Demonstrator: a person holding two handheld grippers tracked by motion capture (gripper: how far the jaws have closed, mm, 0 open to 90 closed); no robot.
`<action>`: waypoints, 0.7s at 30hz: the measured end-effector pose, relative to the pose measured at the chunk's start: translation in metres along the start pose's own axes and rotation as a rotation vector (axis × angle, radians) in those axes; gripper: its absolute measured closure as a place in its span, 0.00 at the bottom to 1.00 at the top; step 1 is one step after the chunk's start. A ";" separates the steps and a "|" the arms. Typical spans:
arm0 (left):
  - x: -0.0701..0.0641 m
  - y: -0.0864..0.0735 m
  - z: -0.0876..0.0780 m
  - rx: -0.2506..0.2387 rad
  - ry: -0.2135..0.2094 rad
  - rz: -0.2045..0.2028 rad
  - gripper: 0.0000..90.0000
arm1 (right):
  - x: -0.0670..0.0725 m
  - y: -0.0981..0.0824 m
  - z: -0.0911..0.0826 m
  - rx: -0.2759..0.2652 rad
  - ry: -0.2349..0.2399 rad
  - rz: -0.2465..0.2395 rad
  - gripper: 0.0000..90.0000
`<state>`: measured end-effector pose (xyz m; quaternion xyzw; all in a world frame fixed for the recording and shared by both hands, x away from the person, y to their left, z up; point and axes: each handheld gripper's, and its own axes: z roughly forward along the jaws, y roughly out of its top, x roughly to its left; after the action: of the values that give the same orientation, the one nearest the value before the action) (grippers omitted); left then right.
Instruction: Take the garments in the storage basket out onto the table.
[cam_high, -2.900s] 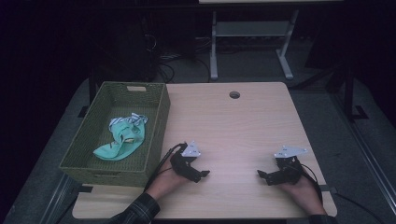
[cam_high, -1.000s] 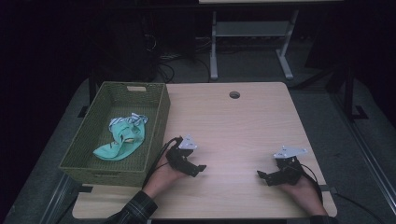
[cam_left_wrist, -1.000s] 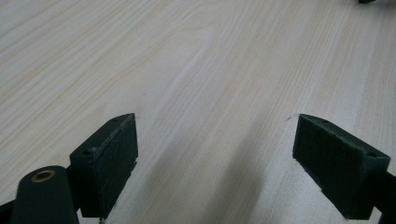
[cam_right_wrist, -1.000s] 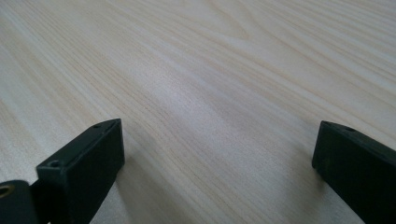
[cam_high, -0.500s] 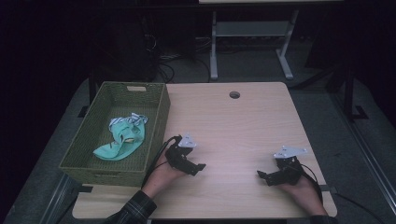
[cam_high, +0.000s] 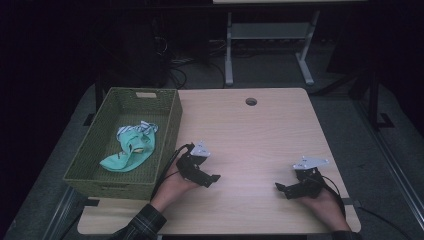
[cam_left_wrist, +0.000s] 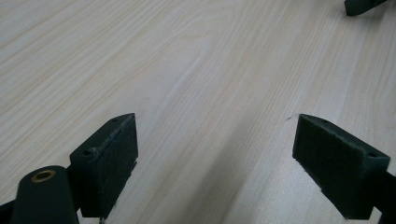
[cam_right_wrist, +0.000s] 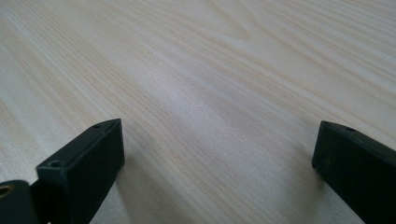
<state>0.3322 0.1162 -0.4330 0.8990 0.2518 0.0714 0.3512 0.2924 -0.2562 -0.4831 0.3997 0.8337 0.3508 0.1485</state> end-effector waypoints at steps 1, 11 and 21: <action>0.000 0.001 -0.001 0.000 0.001 0.001 0.15 | 0.000 0.000 0.000 0.000 0.000 0.001 0.02; -0.001 0.006 -0.008 -0.019 -0.002 -0.022 0.15 | 0.000 0.000 0.000 0.000 0.000 0.000 0.02; -0.001 0.015 -0.019 -0.036 0.003 -0.009 0.16 | 0.000 0.000 0.000 0.003 0.000 0.007 0.02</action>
<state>0.3320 0.1176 -0.4086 0.8912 0.2551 0.0756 0.3674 0.2920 -0.2559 -0.4829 0.4026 0.8329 0.3503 0.1467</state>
